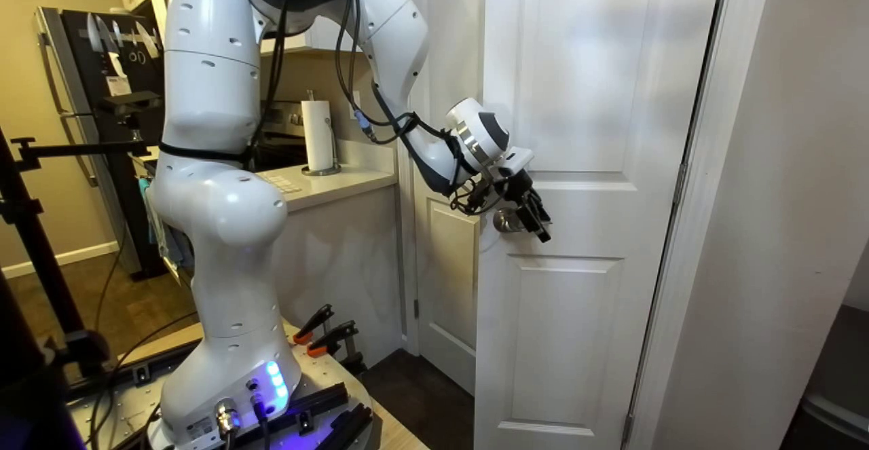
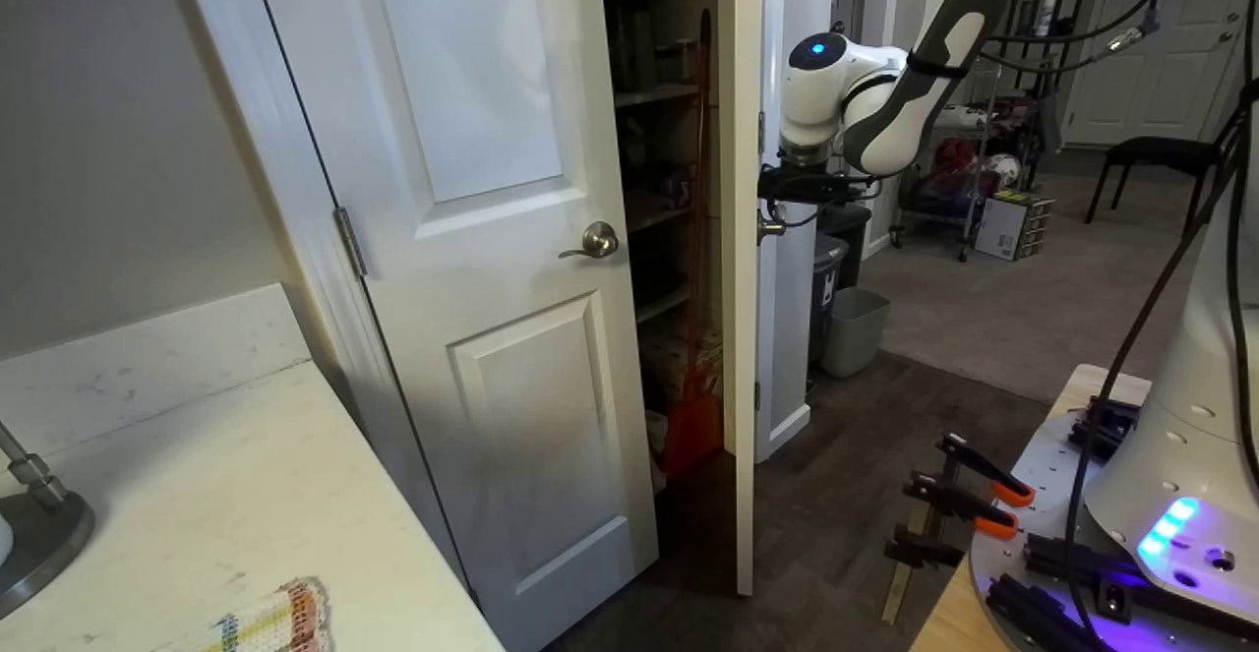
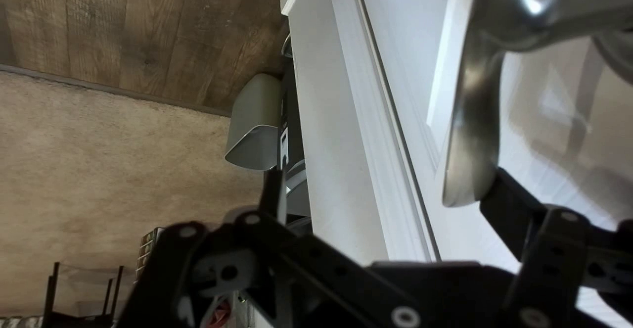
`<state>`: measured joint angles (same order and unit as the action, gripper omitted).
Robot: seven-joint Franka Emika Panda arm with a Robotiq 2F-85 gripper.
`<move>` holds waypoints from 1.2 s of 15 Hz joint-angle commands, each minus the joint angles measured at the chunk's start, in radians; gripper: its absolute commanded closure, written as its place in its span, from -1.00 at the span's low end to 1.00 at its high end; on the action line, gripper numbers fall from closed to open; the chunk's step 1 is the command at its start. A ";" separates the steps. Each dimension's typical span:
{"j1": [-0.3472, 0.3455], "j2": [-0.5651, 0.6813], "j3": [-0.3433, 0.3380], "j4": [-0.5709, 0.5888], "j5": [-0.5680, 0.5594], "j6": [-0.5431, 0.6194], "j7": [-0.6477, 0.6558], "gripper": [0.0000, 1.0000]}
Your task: Open the door
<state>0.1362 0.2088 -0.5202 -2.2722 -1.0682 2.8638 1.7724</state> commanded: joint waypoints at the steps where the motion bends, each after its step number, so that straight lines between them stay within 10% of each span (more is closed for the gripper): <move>1: 0.001 -0.058 -0.051 0.014 -0.136 0.067 0.048 -1.00; 2: -0.001 0.006 0.000 0.004 0.000 0.010 0.000 -1.00; 18: -0.004 -0.020 -0.045 0.074 -0.016 0.191 0.181 -1.00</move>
<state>0.1303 0.2086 -0.5438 -2.2289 -1.0634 2.9880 1.8677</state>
